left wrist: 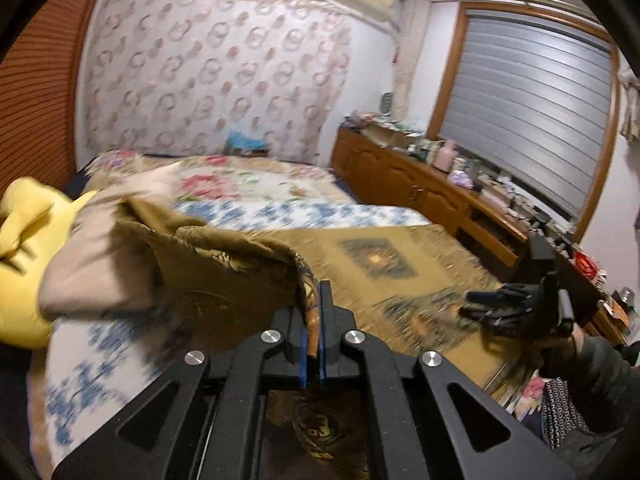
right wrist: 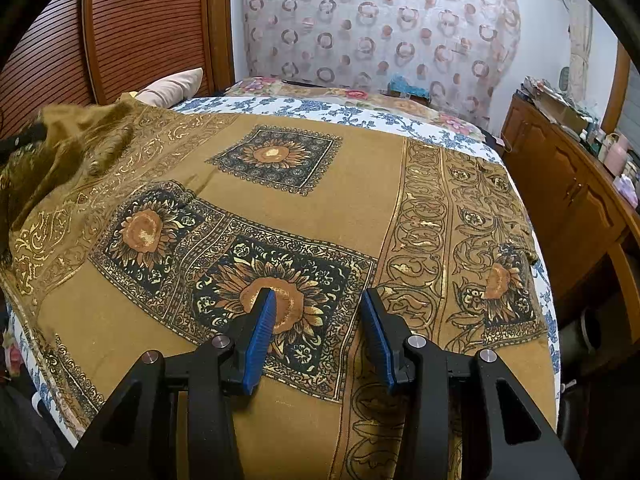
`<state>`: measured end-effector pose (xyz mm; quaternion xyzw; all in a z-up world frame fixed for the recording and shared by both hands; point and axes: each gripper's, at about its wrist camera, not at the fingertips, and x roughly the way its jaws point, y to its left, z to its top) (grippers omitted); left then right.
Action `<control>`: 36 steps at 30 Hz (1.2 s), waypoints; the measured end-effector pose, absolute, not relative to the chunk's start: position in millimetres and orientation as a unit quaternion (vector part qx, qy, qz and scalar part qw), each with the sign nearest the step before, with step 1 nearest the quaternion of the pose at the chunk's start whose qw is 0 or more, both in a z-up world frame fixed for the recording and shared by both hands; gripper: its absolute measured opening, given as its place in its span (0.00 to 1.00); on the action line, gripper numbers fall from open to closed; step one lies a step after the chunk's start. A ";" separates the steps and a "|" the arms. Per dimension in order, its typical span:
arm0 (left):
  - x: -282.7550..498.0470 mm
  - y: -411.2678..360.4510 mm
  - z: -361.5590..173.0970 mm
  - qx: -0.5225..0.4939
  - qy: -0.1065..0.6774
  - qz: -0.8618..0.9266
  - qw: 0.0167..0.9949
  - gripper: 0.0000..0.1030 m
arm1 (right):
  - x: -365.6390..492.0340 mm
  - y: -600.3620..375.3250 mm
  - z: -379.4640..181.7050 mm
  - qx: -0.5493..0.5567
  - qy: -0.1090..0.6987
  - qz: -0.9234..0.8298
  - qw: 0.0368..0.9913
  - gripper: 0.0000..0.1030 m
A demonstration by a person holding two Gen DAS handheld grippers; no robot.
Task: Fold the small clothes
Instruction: 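Grasp the shirt side with the left gripper and fold it inward, then open the left gripper and release the folded side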
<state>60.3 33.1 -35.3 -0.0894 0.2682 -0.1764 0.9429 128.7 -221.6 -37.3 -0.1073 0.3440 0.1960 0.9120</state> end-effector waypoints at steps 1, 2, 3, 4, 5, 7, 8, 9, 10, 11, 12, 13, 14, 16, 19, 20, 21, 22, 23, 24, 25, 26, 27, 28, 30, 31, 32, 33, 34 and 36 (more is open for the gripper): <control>63.6 27.5 -31.9 -0.088 0.265 -0.184 0.942 0.04 | 128.6 -221.9 -37.0 -0.105 0.344 0.196 0.912 0.45; 68.2 18.5 -25.7 -0.085 0.261 -0.194 0.942 0.04 | 128.2 -223.4 -36.8 -0.102 0.343 0.196 0.913 0.45; 71.3 11.1 -21.2 -0.082 0.258 -0.203 0.941 0.03 | 127.8 -225.1 -36.4 -0.098 0.344 0.194 0.914 0.45; 72.9 6.8 -17.8 -0.080 0.256 -0.208 0.941 0.03 | 127.2 -226.3 -35.5 -0.095 0.344 0.194 0.914 0.45; 75.9 0.3 -13.4 -0.077 0.255 -0.217 0.939 0.03 | 125.9 -227.9 -33.8 -0.093 0.342 0.195 0.915 0.44; 81.4 -16.4 -3.2 -0.064 0.251 -0.234 0.937 0.03 | 120.2 -234.3 -27.8 -0.082 0.331 0.196 0.919 0.45; 83.0 -20.3 -0.3 -0.060 0.250 -0.239 0.936 0.03 | 117.4 -236.7 -25.7 -0.077 0.328 0.200 0.920 0.45; 86.5 -28.7 4.9 -0.056 0.249 -0.248 0.935 0.03 | 113.7 -239.8 -21.6 -0.071 0.324 0.202 0.921 0.45; 89.5 -37.2 10.0 -0.052 0.248 -0.258 0.932 0.03 | 110.2 -243.1 -18.5 -0.069 0.320 0.202 0.923 0.45; 90.6 -43.3 14.2 -0.050 0.246 -0.267 0.930 0.03 | 106.8 -245.3 -15.1 -0.068 0.315 0.201 0.925 0.44; 92.9 -50.5 18.4 -0.048 0.245 -0.276 0.928 0.03 | 102.9 -248.3 -10.2 -0.066 0.309 0.200 0.928 0.44; 94.0 -54.2 20.7 -0.048 0.244 -0.282 0.926 0.03 | 99.6 -250.8 -6.2 -0.063 0.304 0.199 0.929 0.45; 97.1 -63.1 25.0 -0.049 0.244 -0.295 0.923 0.03 | 96.6 -253.4 -3.3 -0.061 0.300 0.199 0.931 0.45; 103.4 -77.2 26.3 -0.048 0.251 -0.309 0.916 0.04 | 90.2 -257.3 4.3 -0.058 0.289 0.197 0.935 0.45; 114.6 -93.6 19.3 -0.032 0.281 -0.301 0.911 0.10 | 83.8 -262.5 7.2 -0.056 0.282 0.196 0.938 0.45; 119.5 -97.8 12.9 -0.028 0.296 -0.308 0.904 0.13 | 82.8 -261.8 6.5 -0.055 0.282 0.197 0.937 0.45; 119.6 -99.4 9.0 -0.029 0.300 -0.312 0.901 0.23 | 82.9 -262.0 5.1 -0.056 0.284 0.198 0.936 0.45; 119.2 -99.8 4.8 -0.028 0.304 -0.313 0.900 0.34 | 83.6 -260.5 2.9 -0.057 0.287 0.199 0.935 0.45; 117.8 -98.7 2.1 -0.025 0.306 -0.309 0.900 0.39 | 84.3 -260.9 0.7 -0.058 0.289 0.199 0.935 0.45; 116.1 -97.0 -0.4 -0.020 0.308 -0.305 0.901 0.42 | 86.4 -259.7 -2.2 -0.058 0.293 0.200 0.933 0.45; 114.8 -94.5 -2.5 -0.017 0.311 -0.299 0.902 0.43 | 88.8 -258.4 -4.5 -0.056 0.297 0.201 0.932 0.45; 113.9 -97.2 -4.6 -0.016 0.313 -0.295 0.902 0.45 | 91.8 -257.4 -5.0 -0.055 0.301 0.203 0.930 0.45; 112.4 -91.6 -6.1 -0.018 0.317 -0.289 0.903 0.50 | 94.2 -255.1 -6.2 -0.055 0.304 0.206 0.928 0.45; 111.0 -87.8 -7.6 -0.019 0.319 -0.283 0.904 0.53 | 96.4 -252.0 -7.6 -0.055 0.307 0.209 0.927 0.45; 109.9 -80.0 -9.9 -0.018 0.321 -0.270 0.908 0.57 | 102.3 -245.4 -6.8 -0.054 0.311 0.213 0.925 0.45; 109.8 -77.3 -10.7 -0.016 0.321 -0.263 0.910 0.59 | 105.1 -241.5 -6.3 -0.054 0.313 0.216 0.923 0.45; 110.9 -74.3 -13.6 -0.015 0.322 -0.258 0.911 0.61 | 107.6 -237.4 -5.0 -0.053 0.313 0.220 0.923 0.45; 108.2 -68.3 -14.9 -0.013 0.322 -0.250 0.913 0.63 | 111.1 -233.1 -3.3 -0.052 0.313 0.227 0.921 0.45; 108.4 -65.5 -15.8 -0.012 0.323 -0.246 0.914 0.64 | 114.9 -229.2 -1.6 -0.051 0.314 0.233 0.919 0.45; 105.5 -56.6 -19.1 -0.012 0.325 -0.232 0.917 0.64 | 125.3 -221.7 -1.1 -0.051 0.319 0.240 0.916 0.45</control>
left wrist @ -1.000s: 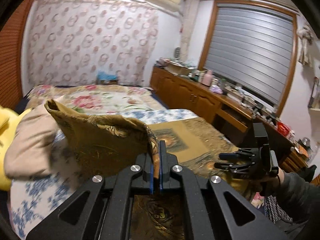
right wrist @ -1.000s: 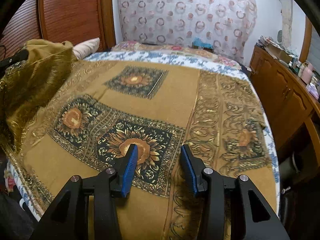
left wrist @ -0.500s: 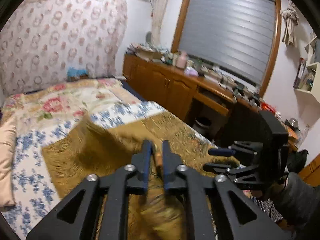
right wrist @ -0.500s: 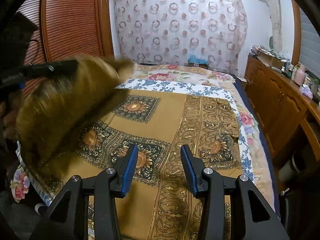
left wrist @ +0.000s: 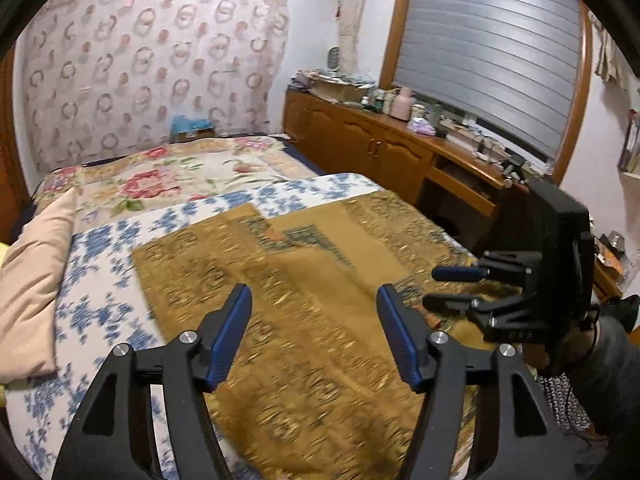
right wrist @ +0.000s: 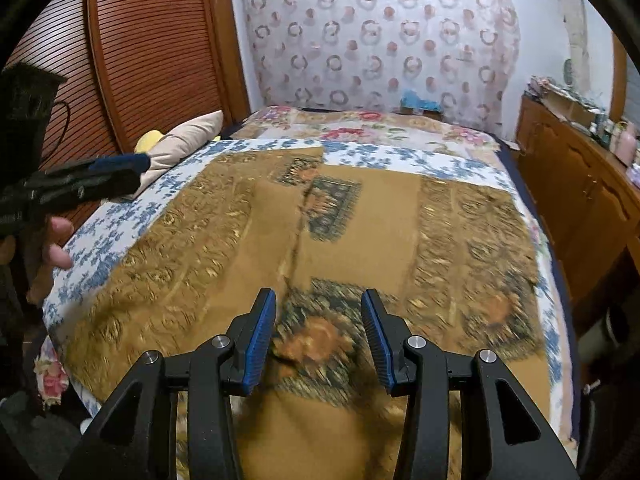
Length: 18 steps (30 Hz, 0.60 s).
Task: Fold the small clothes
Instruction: 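Open the left gripper and release the folded side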
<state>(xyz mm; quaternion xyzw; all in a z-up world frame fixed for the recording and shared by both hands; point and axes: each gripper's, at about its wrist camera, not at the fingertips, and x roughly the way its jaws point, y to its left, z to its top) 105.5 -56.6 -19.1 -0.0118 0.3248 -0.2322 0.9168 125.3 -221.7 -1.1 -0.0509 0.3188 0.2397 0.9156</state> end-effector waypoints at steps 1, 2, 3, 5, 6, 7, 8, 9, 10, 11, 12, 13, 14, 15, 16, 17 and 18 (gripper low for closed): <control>105.7 -54.2 -21.0 -0.013 0.325 -0.229 0.918 0.66 | 131.8 -216.7 0.1 -0.052 0.323 0.246 0.912 0.45; 103.4 -49.0 -22.4 -0.014 0.326 -0.222 0.919 0.66 | 138.2 -212.8 0.3 -0.052 0.327 0.252 0.909 0.45; 102.3 -45.7 -23.8 -0.015 0.326 -0.215 0.920 0.66 | 145.8 -207.5 1.6 -0.052 0.330 0.257 0.907 0.45; 100.7 -39.0 -26.6 -0.015 0.327 -0.205 0.922 0.66 | 159.4 -200.0 1.9 -0.057 0.334 0.261 0.904 0.45; 100.4 -36.0 -27.5 -0.016 0.327 -0.202 0.923 0.66 | 166.9 -195.4 2.1 -0.062 0.336 0.262 0.902 0.45; 100.2 -32.7 -28.6 -0.019 0.328 -0.199 0.923 0.66 | 175.1 -190.8 1.8 -0.065 0.341 0.263 0.900 0.45; 99.5 -29.4 -29.9 -0.023 0.329 -0.196 0.923 0.66 | 182.9 -186.5 0.8 -0.066 0.346 0.265 0.898 0.45; 98.7 -25.8 -31.2 -0.028 0.329 -0.194 0.924 0.66 | 191.3 -182.6 -0.3 -0.066 0.351 0.268 0.895 0.45; 98.4 -22.8 -32.7 -0.032 0.330 -0.192 0.924 0.66 | 200.1 -178.9 -2.2 -0.065 0.358 0.269 0.892 0.45; 98.8 -19.5 -33.7 -0.034 0.331 -0.191 0.924 0.66 | 206.9 -176.2 -4.1 -0.064 0.364 0.270 0.889 0.45; 98.0 -17.3 -35.4 -0.036 0.331 -0.190 0.924 0.66 | 216.1 -173.2 -6.4 -0.063 0.370 0.270 0.887 0.45; 97.9 -16.2 -36.6 -0.037 0.332 -0.189 0.924 0.66 | 225.4 -170.0 -9.1 -0.062 0.377 0.269 0.884 0.45; 97.5 -15.5 -38.0 -0.039 0.332 -0.189 0.923 0.66 | 233.1 -167.4 -11.2 -0.062 0.383 0.268 0.882 0.45; 97.3 -15.1 -38.8 -0.039 0.332 -0.188 0.923 0.66 | 239.0 -164.3 -13.6 -0.061 0.388 0.267 0.880 0.45; 96.9 -14.8 -40.1 -0.039 0.333 -0.187 0.924 0.67 | 246.4 -162.4 -16.3 -0.059 0.393 0.267 0.878 0.45; 96.9 -14.0 -40.8 -0.039 0.333 -0.187 0.924 0.67 | 252.9 -161.1 -18.5 -0.053 0.398 0.270 0.875 0.45; 96.6 -13.6 -41.8 -0.040 0.333 -0.186 0.923 0.67 | 258.1 -160.1 -18.4 -0.047 0.402 0.274 0.872 0.45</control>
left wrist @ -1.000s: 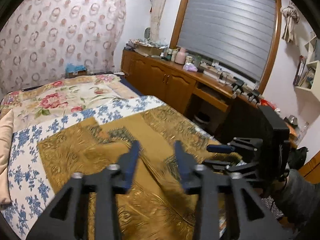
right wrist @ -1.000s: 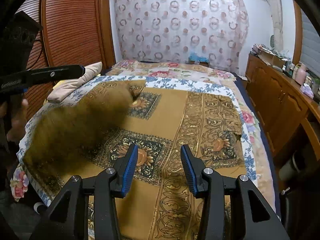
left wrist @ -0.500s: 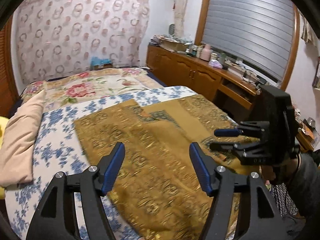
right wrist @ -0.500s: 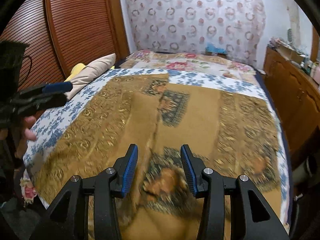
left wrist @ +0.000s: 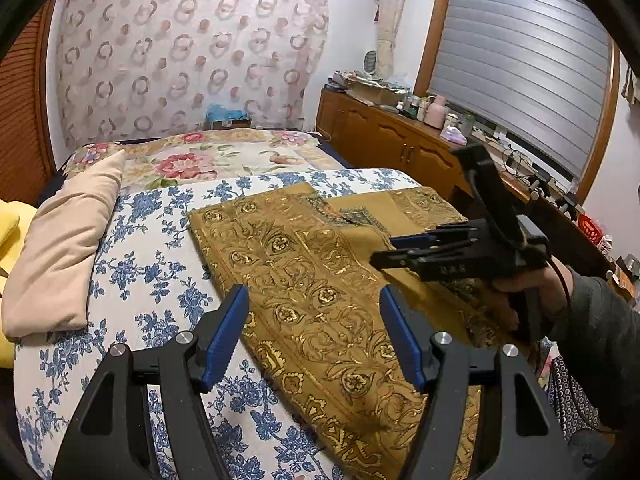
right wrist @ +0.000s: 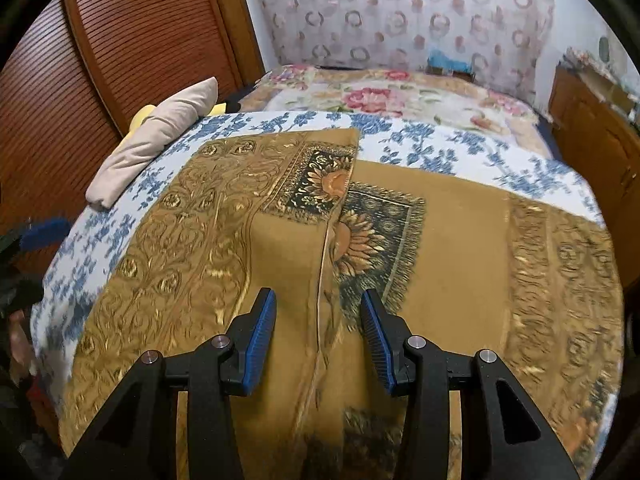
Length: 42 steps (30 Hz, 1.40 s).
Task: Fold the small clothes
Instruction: 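Open the left gripper and release the folded side, then grasp the opposite shirt side with the right gripper and fold it over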
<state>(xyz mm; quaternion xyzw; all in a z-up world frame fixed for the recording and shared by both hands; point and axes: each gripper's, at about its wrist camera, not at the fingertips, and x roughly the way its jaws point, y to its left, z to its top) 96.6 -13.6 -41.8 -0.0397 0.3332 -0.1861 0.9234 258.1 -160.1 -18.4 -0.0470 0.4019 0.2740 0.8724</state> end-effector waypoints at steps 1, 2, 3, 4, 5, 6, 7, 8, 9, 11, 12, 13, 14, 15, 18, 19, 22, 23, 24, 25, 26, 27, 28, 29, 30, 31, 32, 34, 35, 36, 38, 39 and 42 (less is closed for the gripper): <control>96.8 -13.2 -43.0 -0.041 0.334 -0.186 0.923 0.67 | 262.6 -159.6 -18.5 -0.041 0.404 0.278 0.870 0.45; 96.8 -12.9 -44.6 -0.042 0.335 -0.185 0.923 0.67 | 265.0 -159.0 -17.5 -0.038 0.404 0.279 0.870 0.45; 96.9 -12.0 -45.9 -0.043 0.336 -0.185 0.923 0.67 | 267.1 -155.9 -18.6 -0.035 0.406 0.282 0.869 0.45; 96.9 -11.5 -46.9 -0.045 0.337 -0.185 0.922 0.67 | 269.8 -153.8 -18.6 -0.034 0.408 0.287 0.866 0.45; 97.1 -10.9 -47.8 -0.046 0.337 -0.185 0.922 0.67 | 269.3 -152.5 -18.4 -0.035 0.408 0.289 0.865 0.44; 96.8 -10.9 -48.6 -0.046 0.337 -0.185 0.922 0.67 | 270.0 -149.4 -18.6 -0.041 0.407 0.293 0.864 0.44; 96.5 -11.0 -49.4 -0.046 0.338 -0.184 0.922 0.67 | 269.6 -147.4 -18.3 -0.045 0.407 0.294 0.864 0.45; 95.6 -10.8 -49.7 -0.046 0.338 -0.184 0.922 0.67 | 266.6 -146.0 -17.7 -0.051 0.405 0.294 0.864 0.44; 95.1 -10.9 -50.4 -0.046 0.338 -0.183 0.922 0.67 | 263.2 -144.3 -18.1 -0.056 0.403 0.295 0.865 0.44; 94.4 -10.9 -50.9 -0.046 0.339 -0.182 0.922 0.68 | 261.0 -138.9 -20.5 -0.063 0.400 0.304 0.863 0.28; 94.5 -10.6 -51.3 -0.047 0.339 -0.181 0.922 0.68 | 259.4 -136.9 -21.1 -0.066 0.396 0.310 0.862 0.20; 94.4 -10.2 -51.5 -0.047 0.339 -0.181 0.922 0.68 | 256.9 -135.5 -20.7 -0.068 0.391 0.319 0.861 0.09; 94.2 -9.5 -52.0 -0.047 0.340 -0.180 0.922 0.68 | 252.7 -135.3 -18.5 -0.074 0.382 0.321 0.863 0.07; 94.1 -9.3 -52.1 -0.048 0.340 -0.180 0.922 0.68 | 248.9 -136.0 -16.1 -0.080 0.373 0.320 0.867 0.07; 93.5 -8.4 -52.2 -0.048 0.340 -0.180 0.922 0.68 | 234.0 -140.2 -2.5 -0.087 0.343 0.319 0.879 0.05; 93.2 -8.4 -51.7 -0.048 0.340 -0.180 0.922 0.68 | 228.4 -142.9 4.4 -0.088 0.332 0.318 0.883 0.05; 92.9 -8.7 -51.8 -0.048 0.340 -0.181 0.922 0.68 | 215.2 -154.7 24.7 -0.092 0.305 0.312 0.895 0.05; 92.6 -9.7 -51.6 -0.047 0.340 -0.182 0.921 0.68 | 210.6 -159.1 30.9 -0.092 0.299 0.312 0.897 0.05; 92.7 -10.6 -51.6 -0.047 0.340 -0.183 0.921 0.68 | 205.6 -166.0 38.7 -0.095 0.292 0.310 0.900 0.05; 92.8 -12.1 -51.8 -0.046 0.341 -0.184 0.921 0.68 | 201.4 -172.7 44.9 -0.097 0.288 0.303 0.903 0.05; 92.6 -12.8 -51.8 -0.046 0.341 -0.185 0.920 0.68 | 196.9 -179.2 50.1 -0.099 0.284 0.297 0.906 0.05; 92.8 -14.8 -51.9 -0.046 0.342 -0.187 0.920 0.68 | 193.6 -187.4 55.7 -0.101 0.281 0.291 0.909 0.05; 92.9 -17.2 -52.0 -0.046 0.343 -0.189 0.919 0.68 | 189.4 -197.5 61.6 -0.103 0.277 0.283 0.912 0.05; 92.9 -18.9 -51.9 -0.045 0.343 -0.191 0.919 0.68 | 185.7 -208.5 67.3 -0.104 0.275 0.272 0.916 0.05; 93.0 -22.2 -52.1 -0.043 0.344 -0.193 0.918 0.68 | 182.8 -218.4 71.4 -0.104 0.275 0.262 0.919 0.05; 93.1 -25.3 -51.7 -0.041 0.344 -0.195 0.917 0.68 | 180.4 -232.1 76.6 -0.103 0.275 0.248 0.923 0.05; 92.5 -27.8 -51.6 -0.039 0.344 -0.197 0.917 0.68 | 177.9 -239.8 79.5 -0.104 0.277 0.238 0.925 0.05; 91.8 -32.8 -51.0 -0.036 0.344 -0.203 0.916 0.68 | 176.1 -264.1 80.4 -0.103 0.292 0.213 0.927 0.05; 91.5 -34.6 -51.2 -0.035 0.344 -0.204 0.916 0.68 | 175.5 -272.2 79.6 -0.100 0.296 0.203 0.928 0.05; 92.0 -37.5 -51.3 -0.034 0.344 -0.207 0.915 0.68 | 175.5 -285.8 75.5 -0.090 0.303 0.191 0.929 0.05; 93.9 -42.7 -52.4 -0.032 0.347 -0.210 0.913 0.68 | 179.6 -300.6 62.1 -0.076 0.329 0.176 0.925 0.06; 94.8 -45.5 -53.3 -0.030 0.349 -0.212 0.912 0.68 | 183.1 -305.3 51.1 -0.070 0.348 0.174 0.918 0.08; 96.5 -52.8 -55.4 -0.024 0.353 -0.216 0.910 0.68 | 186.4 -312.1 24.6 -0.076 0.377 0.139 0.912 0.16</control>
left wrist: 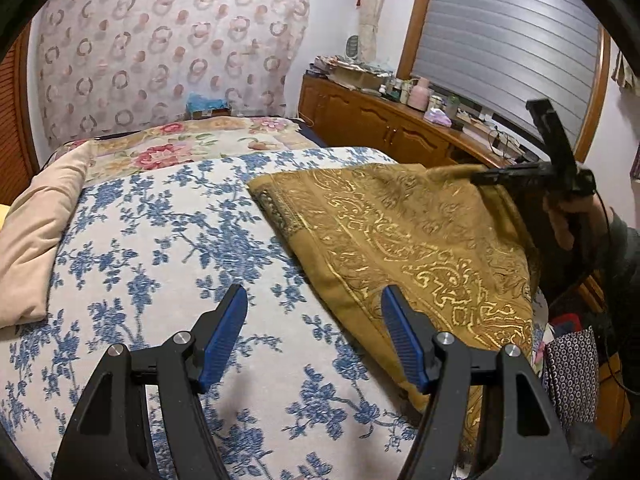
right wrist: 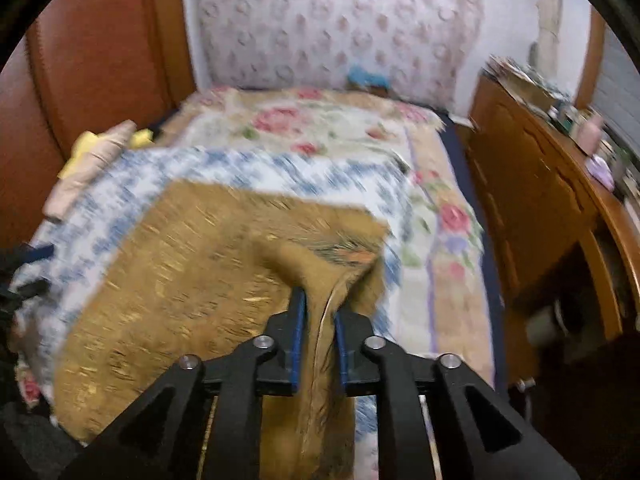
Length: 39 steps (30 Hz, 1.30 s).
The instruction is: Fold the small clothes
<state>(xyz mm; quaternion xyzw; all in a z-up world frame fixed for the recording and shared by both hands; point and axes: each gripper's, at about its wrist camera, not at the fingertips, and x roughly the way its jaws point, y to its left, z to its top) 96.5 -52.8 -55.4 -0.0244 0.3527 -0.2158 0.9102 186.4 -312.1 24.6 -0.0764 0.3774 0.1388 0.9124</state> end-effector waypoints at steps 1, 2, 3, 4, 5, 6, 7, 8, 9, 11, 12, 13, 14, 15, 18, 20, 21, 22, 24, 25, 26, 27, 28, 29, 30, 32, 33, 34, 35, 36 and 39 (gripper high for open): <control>96.4 -55.7 -56.0 -0.023 0.354 -0.217 0.909 0.68 | 182.8 -316.6 18.8 -0.071 0.378 0.134 0.913 0.21; 97.3 -58.6 -56.4 -0.022 0.355 -0.220 0.908 0.68 | 179.5 -318.3 16.5 -0.065 0.377 0.132 0.914 0.29; 98.0 -62.1 -57.5 -0.020 0.358 -0.222 0.907 0.68 | 175.4 -320.5 13.8 -0.059 0.375 0.128 0.916 0.34; 98.4 -65.7 -58.5 -0.018 0.360 -0.224 0.906 0.68 | 170.8 -321.8 11.5 -0.055 0.374 0.122 0.918 0.41; 98.2 -67.9 -58.8 -0.017 0.361 -0.225 0.905 0.68 | 166.9 -323.6 10.7 -0.054 0.373 0.118 0.919 0.42; 98.4 -71.4 -59.7 -0.016 0.362 -0.228 0.904 0.68 | 160.1 -325.5 8.1 -0.054 0.371 0.116 0.920 0.42; 98.1 -74.0 -60.5 -0.015 0.363 -0.230 0.903 0.68 | 150.1 -325.8 4.9 -0.053 0.368 0.114 0.921 0.42; 97.5 -75.8 -61.3 -0.015 0.364 -0.231 0.902 0.68 | 146.3 -323.9 5.1 -0.051 0.369 0.115 0.921 0.42; 97.4 -78.8 -62.7 -0.013 0.366 -0.233 0.901 0.68 | 138.4 -323.7 2.2 -0.049 0.370 0.116 0.920 0.42; 98.1 -83.8 -65.5 -0.008 0.370 -0.235 0.899 0.68 | 120.3 -318.5 -0.7 -0.049 0.367 0.120 0.921 0.42; 98.1 -86.3 -66.5 -0.006 0.372 -0.237 0.898 0.68 | 112.1 -319.0 -3.0 -0.048 0.366 0.123 0.921 0.42; 97.6 -86.9 -66.9 -0.006 0.372 -0.237 0.897 0.68 | 102.3 -317.4 -5.6 -0.046 0.367 0.127 0.921 0.42; 96.8 -88.9 -67.7 -0.005 0.373 -0.238 0.897 0.68 | 95.2 -318.6 -6.9 -0.044 0.367 0.131 0.920 0.42; 96.3 -90.4 -68.2 -0.004 0.374 -0.239 0.896 0.68 | 86.1 -318.1 -11.0 -0.044 0.368 0.133 0.919 0.42; 95.0 -93.5 -68.4 -0.001 0.375 -0.242 0.895 0.68 | 65.5 -321.8 -19.9 -0.041 0.372 0.129 0.918 0.42; 94.9 -94.1 -68.5 -0.001 0.375 -0.242 0.895 0.68 | 61.4 -327.4 -21.0 -0.034 0.375 0.130 0.917 0.42; 94.8 -94.6 -68.5 -0.001 0.376 -0.242 0.895 0.68 | 60.3 -331.4 -19.5 -0.030 0.374 0.130 0.918 0.42; 94.8 -95.3 -68.4 -0.001 0.376 -0.242 0.895 0.68 | 56.7 -332.1 -20.0 -0.028 0.375 0.130 0.917 0.42; 94.6 -95.3 -68.4 -0.001 0.375 -0.242 0.895 0.68 | 56.0 -331.7 -13.6 -0.032 0.376 0.130 0.917 0.42; 94.2 -95.8 -68.4 -0.002 0.375 -0.243 0.895 0.68 | 54.8 -331.8 -11.4 -0.031 0.375 0.135 0.917 0.41; 93.9 -96.4 -68.5 -0.002 0.375 -0.242 0.895 0.68 | 54.0 -331.4 -9.2 -0.031 0.374 0.143 0.916 0.29; 93.7 -96.6 -68.6 -0.001 0.375 -0.242 0.895 0.68 | 59.5 -328.8 -7.4 -0.031 0.373 0.154 0.914 0.21; 93.5 -96.9 -68.7 -0.001 0.375 -0.242 0.895 0.68 | 59.1 -328.3 -5.8 -0.032 0.373 0.163 0.913 0.09; 93.9 -96.5 -68.6 -0.001 0.375 -0.242 0.895 0.68 | 56.8 -329.1 -3.5 -0.035 0.370 0.168 0.913 0.07; 93.3 -96.7 -68.2 -0.001 0.375 -0.242 0.895 0.68 | 52.9 -330.3 2.7 -0.038 0.361 0.169 0.916 0.06; 93.5 -96.6 -68.5 -0.002 0.374 -0.241 0.895 0.68 | 43.4 -339.1 15.4 -0.031 0.345 0.179 0.921 0.06; 93.0 -96.8 -68.2 -0.002 0.374 -0.241 0.896 0.68 | 39.0 -344.4 21.4 -0.030 0.340 0.177 0.923 0.06; 93.0 -96.6 -68.3 -0.003 0.374 -0.241 0.896 0.68 | 34.9 -352.4 29.5 -0.027 0.336 0.170 0.926 0.05; 93.2 -96.4 -68.4 -0.003 0.373 -0.240 0.896 0.68 | 32.0 -358.1 33.1 -0.024 0.334 0.165 0.928 0.05; 93.9 -95.1 -68.7 -0.004 0.373 -0.240 0.896 0.68 | 29.7 -365.5 35.6 -0.020 0.335 0.161 0.928 0.06; 95.4 -93.8 -67.8 -0.004 0.373 -0.240 0.896 0.68 | 29.1 -368.9 26.9 -0.027 0.357 0.163 0.919 0.06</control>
